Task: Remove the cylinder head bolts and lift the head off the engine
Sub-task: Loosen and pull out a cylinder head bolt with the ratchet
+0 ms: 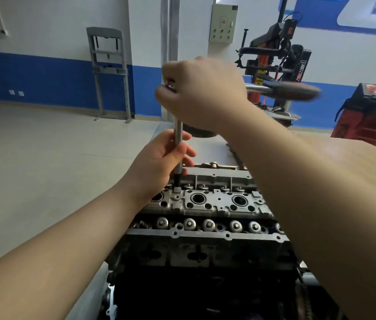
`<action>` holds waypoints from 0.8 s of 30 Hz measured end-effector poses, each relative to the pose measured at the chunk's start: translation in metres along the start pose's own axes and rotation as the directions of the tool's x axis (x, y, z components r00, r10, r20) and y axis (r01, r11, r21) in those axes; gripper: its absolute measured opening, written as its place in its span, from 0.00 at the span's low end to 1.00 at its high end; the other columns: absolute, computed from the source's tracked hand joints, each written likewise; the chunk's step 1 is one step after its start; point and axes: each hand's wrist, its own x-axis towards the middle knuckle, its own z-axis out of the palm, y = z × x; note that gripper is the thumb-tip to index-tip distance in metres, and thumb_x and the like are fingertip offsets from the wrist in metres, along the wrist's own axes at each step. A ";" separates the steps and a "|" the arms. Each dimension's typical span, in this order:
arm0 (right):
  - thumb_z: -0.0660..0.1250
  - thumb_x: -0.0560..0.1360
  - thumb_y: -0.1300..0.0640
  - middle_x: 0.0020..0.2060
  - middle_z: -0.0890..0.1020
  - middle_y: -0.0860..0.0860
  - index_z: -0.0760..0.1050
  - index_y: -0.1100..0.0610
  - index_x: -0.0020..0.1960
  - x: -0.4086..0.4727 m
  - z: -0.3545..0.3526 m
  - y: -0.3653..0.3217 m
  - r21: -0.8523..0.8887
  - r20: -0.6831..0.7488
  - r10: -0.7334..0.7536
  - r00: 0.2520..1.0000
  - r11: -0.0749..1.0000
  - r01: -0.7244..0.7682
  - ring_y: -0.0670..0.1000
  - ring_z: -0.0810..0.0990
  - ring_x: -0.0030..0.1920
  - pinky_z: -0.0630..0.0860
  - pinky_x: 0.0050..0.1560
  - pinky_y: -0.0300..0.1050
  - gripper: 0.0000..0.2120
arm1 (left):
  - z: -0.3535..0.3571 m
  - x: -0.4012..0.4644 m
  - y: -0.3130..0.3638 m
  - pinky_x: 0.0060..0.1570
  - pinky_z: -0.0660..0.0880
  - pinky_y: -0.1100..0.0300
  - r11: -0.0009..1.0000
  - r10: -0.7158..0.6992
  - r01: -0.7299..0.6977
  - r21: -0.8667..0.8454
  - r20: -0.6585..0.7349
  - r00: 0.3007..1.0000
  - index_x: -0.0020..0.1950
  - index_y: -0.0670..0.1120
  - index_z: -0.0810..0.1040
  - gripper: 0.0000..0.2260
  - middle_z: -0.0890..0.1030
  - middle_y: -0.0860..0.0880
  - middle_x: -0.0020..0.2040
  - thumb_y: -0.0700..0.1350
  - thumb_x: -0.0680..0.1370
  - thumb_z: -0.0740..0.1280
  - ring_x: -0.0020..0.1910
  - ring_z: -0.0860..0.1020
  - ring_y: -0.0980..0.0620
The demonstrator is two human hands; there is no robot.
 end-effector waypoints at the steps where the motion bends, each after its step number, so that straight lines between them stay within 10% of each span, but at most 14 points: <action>1: 0.60 0.80 0.47 0.31 0.74 0.47 0.70 0.50 0.38 -0.001 -0.004 0.006 0.233 0.080 -0.016 0.997 0.973 -0.003 0.49 0.73 0.33 0.65 0.35 0.43 0.13 | 0.001 -0.001 0.001 0.55 0.85 0.49 1.000 -0.025 0.026 -0.015 0.041 0.999 0.66 0.56 0.78 0.10 0.86 0.50 0.54 0.52 0.85 0.62 0.54 0.86 0.48; 4: 0.63 0.81 0.55 0.35 0.80 0.50 0.78 0.54 0.39 -0.001 -0.009 0.016 0.686 0.266 0.036 0.963 0.695 -0.215 0.47 0.77 0.37 0.73 0.40 0.42 0.13 | 0.003 -0.001 0.005 0.55 0.84 0.50 0.999 -0.053 0.054 -0.004 0.068 0.996 0.65 0.53 0.79 0.10 0.86 0.50 0.52 0.47 0.88 0.60 0.51 0.85 0.49; 9: 0.56 0.80 0.46 0.31 0.71 0.50 0.67 0.54 0.36 0.002 0.003 0.000 -0.070 0.055 0.324 0.945 0.945 -0.320 0.53 0.68 0.30 0.58 0.32 0.43 0.18 | 0.004 0.001 0.007 0.50 0.84 0.51 0.999 -0.034 0.034 0.009 0.025 0.999 0.57 0.47 0.80 0.07 0.83 0.45 0.47 0.41 0.88 0.62 0.44 0.83 0.47; 12: 0.57 0.79 0.43 0.27 0.67 0.47 0.69 0.51 0.39 -0.011 0.008 -0.010 -0.181 -0.187 0.238 0.953 0.945 -0.272 0.49 0.62 0.27 0.52 0.31 0.42 0.15 | 0.003 0.000 0.004 0.49 0.85 0.51 0.999 0.008 -0.008 0.034 0.023 1.000 0.57 0.47 0.79 0.06 0.84 0.43 0.47 0.42 0.87 0.63 0.44 0.83 0.48; 15: 0.62 0.76 0.44 0.25 0.71 0.46 0.73 0.52 0.38 -0.012 0.010 0.002 0.247 -0.116 0.179 0.977 0.958 -0.146 0.47 0.69 0.27 0.59 0.34 0.39 0.14 | 0.003 -0.003 0.005 0.53 0.85 0.50 0.999 -0.021 0.022 -0.029 0.048 0.999 0.64 0.49 0.79 0.09 0.85 0.47 0.52 0.48 0.88 0.61 0.49 0.84 0.48; 18: 0.65 0.78 0.53 0.27 0.74 0.51 0.72 0.52 0.33 -0.003 0.005 0.009 0.677 0.118 0.180 0.977 0.705 -0.212 0.47 0.71 0.30 0.68 0.36 0.40 0.15 | 0.003 -0.001 0.006 0.52 0.84 0.51 0.995 -0.061 0.063 -0.077 0.030 0.998 0.61 0.49 0.81 0.09 0.85 0.47 0.49 0.46 0.88 0.61 0.48 0.83 0.47; 21: 0.60 0.79 0.49 0.27 0.71 0.49 0.68 0.54 0.33 0.009 0.010 0.003 0.169 0.045 0.308 0.950 0.935 -0.311 0.51 0.68 0.28 0.59 0.32 0.42 0.17 | 0.005 0.003 0.005 0.50 0.84 0.51 0.996 -0.060 0.059 -0.059 -0.014 0.998 0.57 0.48 0.82 0.09 0.84 0.46 0.47 0.43 0.88 0.62 0.45 0.83 0.48; 24: 0.60 0.80 0.45 0.31 0.72 0.51 0.70 0.54 0.39 0.008 0.014 -0.009 -0.212 -0.068 0.320 0.945 0.921 -0.327 0.53 0.67 0.29 0.55 0.31 0.44 0.15 | 0.003 0.004 0.002 0.49 0.85 0.48 0.998 -0.040 0.038 -0.058 -0.036 0.999 0.52 0.51 0.83 0.09 0.84 0.45 0.46 0.44 0.87 0.64 0.44 0.84 0.47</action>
